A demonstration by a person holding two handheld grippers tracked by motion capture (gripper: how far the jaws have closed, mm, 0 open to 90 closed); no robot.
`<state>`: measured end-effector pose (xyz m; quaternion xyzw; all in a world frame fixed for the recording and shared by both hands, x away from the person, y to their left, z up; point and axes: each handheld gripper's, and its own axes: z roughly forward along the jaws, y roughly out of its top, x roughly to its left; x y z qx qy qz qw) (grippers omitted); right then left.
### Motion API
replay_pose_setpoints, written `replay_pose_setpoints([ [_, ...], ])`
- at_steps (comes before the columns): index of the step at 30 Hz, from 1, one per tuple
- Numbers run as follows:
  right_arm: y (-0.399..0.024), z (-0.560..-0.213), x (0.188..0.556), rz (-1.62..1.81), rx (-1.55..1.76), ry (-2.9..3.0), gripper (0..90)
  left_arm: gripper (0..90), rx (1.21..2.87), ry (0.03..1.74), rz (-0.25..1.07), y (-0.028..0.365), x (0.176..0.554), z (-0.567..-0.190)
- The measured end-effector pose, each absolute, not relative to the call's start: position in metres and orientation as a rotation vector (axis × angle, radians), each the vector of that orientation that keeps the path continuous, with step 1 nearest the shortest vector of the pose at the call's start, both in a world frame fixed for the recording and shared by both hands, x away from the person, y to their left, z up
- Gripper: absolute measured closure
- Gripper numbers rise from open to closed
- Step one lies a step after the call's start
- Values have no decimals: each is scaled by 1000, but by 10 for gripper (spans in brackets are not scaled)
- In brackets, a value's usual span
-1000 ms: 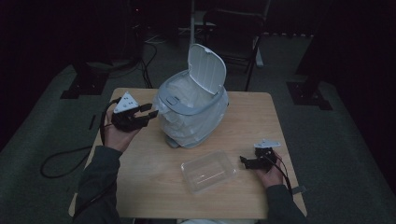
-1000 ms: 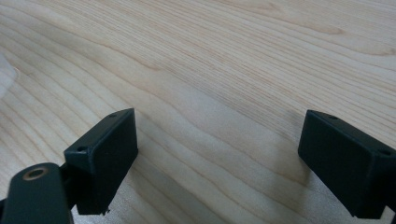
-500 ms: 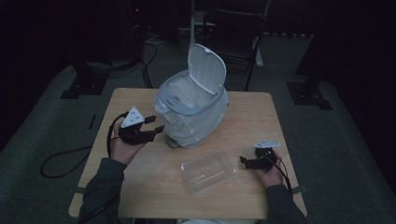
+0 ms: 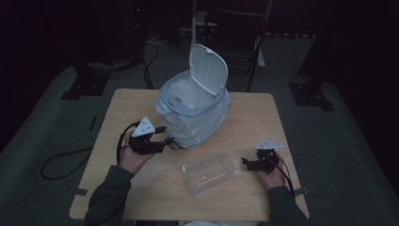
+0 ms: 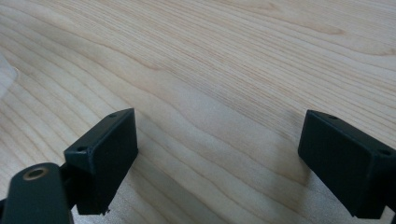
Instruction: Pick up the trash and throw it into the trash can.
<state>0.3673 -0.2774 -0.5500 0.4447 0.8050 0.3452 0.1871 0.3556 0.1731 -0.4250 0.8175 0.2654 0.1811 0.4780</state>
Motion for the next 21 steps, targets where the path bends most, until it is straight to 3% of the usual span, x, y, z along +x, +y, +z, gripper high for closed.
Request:
replay_pose_setpoints([
  [7, -277, -550, 367, 971, 1253, 2264, 112, 476, 2030, 564, 382, 153, 347, -436],
  [21, -277, -550, 367, 969, 1252, 2264, 112, 672, 2127, 507, 215, 113, 340, -472],
])
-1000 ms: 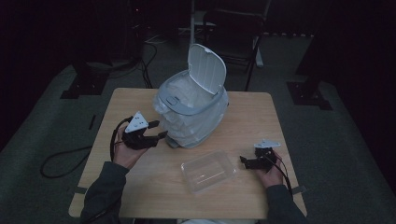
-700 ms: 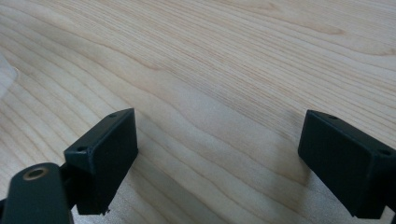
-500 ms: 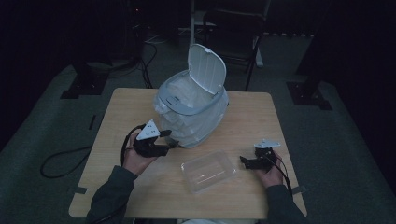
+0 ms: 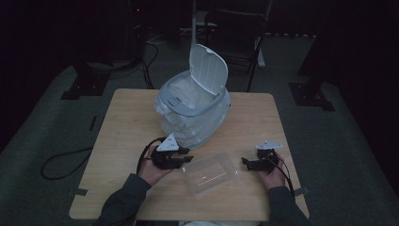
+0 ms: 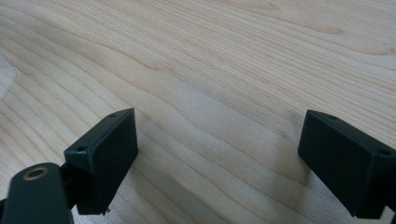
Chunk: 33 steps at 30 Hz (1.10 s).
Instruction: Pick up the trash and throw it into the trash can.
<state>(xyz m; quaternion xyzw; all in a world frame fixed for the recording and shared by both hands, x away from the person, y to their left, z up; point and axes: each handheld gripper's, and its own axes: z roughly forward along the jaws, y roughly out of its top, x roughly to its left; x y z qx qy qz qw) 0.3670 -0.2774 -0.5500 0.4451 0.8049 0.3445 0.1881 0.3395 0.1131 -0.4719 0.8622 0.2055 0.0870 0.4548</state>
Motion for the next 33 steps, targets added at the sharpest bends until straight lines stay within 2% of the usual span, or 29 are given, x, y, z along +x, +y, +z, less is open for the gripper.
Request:
replay_pose_setpoints([
  [11, -277, -550, 367, 970, 1253, 2264, 112, 732, 2168, 554, 191, 108, 348, -494],
  [13, -277, -550, 367, 970, 1253, 2264, 112, 732, 2207, 634, 232, 116, 362, -505],
  [17, -277, -550, 367, 970, 1255, 2264, 112, 709, 2235, 663, 224, 119, 367, -514],
  [19, -277, -550, 367, 970, 1255, 2264, 112, 698, 2183, 715, 200, 131, 369, -520],
  [33, -277, -550, 367, 969, 1256, 2263, 112, 605, 2041, 755, 167, 162, 357, -500],
])
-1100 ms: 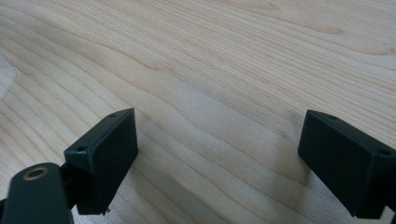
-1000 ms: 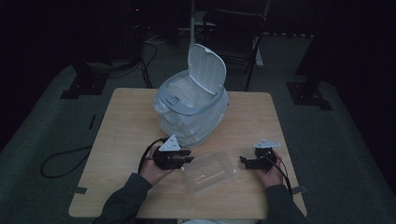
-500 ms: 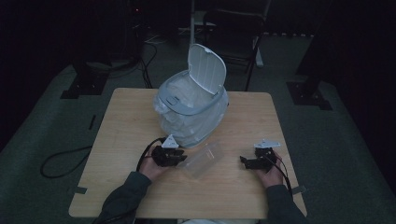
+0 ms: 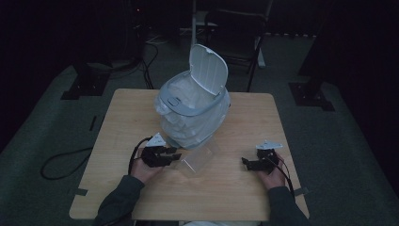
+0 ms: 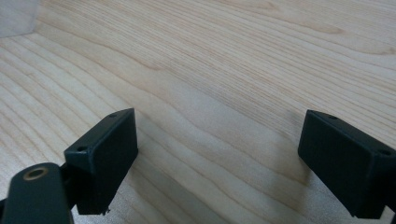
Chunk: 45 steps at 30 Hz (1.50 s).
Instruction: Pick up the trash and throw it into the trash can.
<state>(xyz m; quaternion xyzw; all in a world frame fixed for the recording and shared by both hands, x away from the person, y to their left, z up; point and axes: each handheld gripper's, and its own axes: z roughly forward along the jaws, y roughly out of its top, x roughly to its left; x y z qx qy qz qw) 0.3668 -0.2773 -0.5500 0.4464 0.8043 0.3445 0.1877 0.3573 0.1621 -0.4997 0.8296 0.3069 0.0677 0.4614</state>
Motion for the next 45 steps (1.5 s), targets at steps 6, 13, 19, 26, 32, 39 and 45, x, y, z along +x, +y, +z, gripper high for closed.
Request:
replay_pose_setpoints([
  [6, -277, -550, 367, 969, 1256, 2263, 112, 582, 2009, 752, 175, 171, 345, -493],
  [13, -277, -550, 367, 969, 1256, 2263, 112, 554, 1981, 720, 159, 174, 331, -481],
  [19, -277, -550, 367, 969, 1257, 2263, 112, 541, 1986, 657, 143, 166, 323, -471],
  [26, -277, -550, 367, 969, 1256, 2263, 112, 544, 2037, 605, 181, 151, 318, -474],
  [32, -277, -550, 367, 969, 1256, 2263, 112, 608, 2077, 583, 195, 140, 320, -475],
  [39, -277, -550, 367, 969, 1256, 2263, 112, 702, 2112, 553, 223, 135, 321, -469],
  [45, -277, -550, 367, 969, 1256, 2263, 112, 789, 2132, 532, 237, 134, 324, -466],
])
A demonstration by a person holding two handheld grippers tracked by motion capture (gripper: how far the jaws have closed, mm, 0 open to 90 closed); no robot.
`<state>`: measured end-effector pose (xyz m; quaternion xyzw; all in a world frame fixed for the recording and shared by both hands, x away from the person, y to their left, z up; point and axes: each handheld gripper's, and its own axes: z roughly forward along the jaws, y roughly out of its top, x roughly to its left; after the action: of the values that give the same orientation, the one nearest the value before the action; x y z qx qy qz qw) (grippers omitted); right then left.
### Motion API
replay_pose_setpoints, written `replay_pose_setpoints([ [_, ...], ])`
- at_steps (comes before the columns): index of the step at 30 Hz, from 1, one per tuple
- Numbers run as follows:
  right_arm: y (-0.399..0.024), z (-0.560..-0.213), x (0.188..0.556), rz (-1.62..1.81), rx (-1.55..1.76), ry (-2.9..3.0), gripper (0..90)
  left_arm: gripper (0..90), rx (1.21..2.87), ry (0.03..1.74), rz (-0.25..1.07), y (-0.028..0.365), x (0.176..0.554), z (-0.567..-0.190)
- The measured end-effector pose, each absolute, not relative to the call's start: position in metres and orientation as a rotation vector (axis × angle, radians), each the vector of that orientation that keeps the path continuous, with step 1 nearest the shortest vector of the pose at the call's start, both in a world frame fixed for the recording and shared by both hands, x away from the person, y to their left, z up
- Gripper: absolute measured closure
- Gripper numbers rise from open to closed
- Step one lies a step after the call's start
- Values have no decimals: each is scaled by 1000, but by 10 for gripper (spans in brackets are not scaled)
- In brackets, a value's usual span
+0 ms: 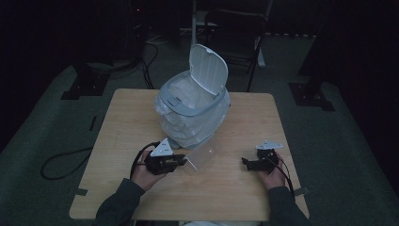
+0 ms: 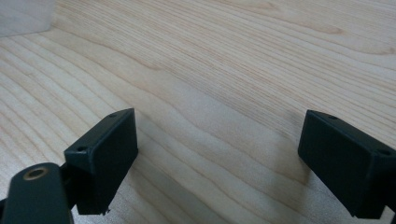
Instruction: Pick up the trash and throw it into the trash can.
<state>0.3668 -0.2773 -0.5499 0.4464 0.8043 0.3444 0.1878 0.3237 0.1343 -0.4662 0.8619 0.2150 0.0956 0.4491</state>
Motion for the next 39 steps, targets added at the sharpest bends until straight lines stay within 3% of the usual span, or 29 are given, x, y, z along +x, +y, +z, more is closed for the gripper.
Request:
replay_pose_setpoints([
  [14, -277, -550, 367, 969, 1256, 2263, 112, 849, 2154, 509, 271, 127, 327, -461],
  [39, -277, -550, 367, 969, 1256, 2263, 112, 870, 2050, 514, 225, 143, 324, -438],
])
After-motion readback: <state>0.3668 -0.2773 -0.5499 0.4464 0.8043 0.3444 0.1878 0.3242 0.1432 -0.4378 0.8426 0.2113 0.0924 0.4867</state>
